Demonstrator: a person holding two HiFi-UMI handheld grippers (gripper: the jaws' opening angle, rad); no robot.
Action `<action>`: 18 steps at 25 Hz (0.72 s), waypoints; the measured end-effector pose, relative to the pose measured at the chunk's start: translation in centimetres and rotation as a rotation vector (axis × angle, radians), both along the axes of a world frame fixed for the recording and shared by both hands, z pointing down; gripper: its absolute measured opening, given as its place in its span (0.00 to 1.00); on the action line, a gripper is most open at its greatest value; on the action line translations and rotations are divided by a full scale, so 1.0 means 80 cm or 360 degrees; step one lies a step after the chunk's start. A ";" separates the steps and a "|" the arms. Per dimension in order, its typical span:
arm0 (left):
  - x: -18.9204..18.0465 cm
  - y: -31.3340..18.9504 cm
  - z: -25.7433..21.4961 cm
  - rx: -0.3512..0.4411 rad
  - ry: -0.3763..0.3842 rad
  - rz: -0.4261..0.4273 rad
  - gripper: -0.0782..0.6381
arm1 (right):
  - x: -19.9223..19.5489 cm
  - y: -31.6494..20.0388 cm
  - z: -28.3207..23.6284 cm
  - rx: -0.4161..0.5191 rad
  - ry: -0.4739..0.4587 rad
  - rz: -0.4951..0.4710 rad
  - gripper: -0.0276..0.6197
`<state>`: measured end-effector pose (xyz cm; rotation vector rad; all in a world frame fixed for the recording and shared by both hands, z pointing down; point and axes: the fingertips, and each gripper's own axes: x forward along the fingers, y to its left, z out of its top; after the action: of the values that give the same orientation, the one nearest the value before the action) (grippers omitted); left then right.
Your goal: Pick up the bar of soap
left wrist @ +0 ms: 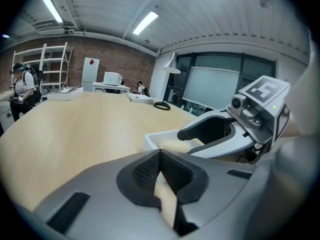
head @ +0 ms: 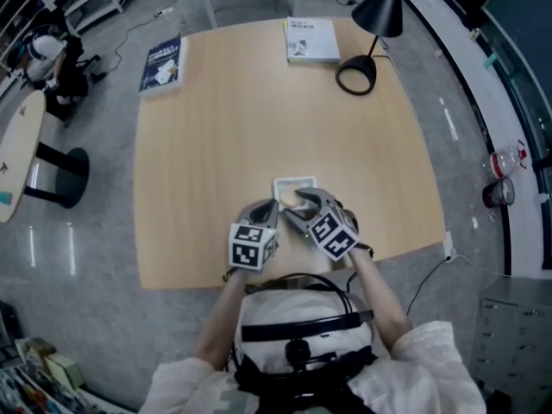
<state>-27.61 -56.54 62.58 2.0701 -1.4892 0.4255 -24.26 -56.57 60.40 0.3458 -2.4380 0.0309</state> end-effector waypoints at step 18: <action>0.000 -0.001 -0.002 0.0010 0.0028 -0.0002 0.12 | 0.001 -0.052 -0.011 0.0142 0.0064 -0.0003 0.28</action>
<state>-27.61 -56.60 62.41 2.0722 -1.4833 0.4018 -24.14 -60.74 59.50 0.3804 -2.4047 -0.0848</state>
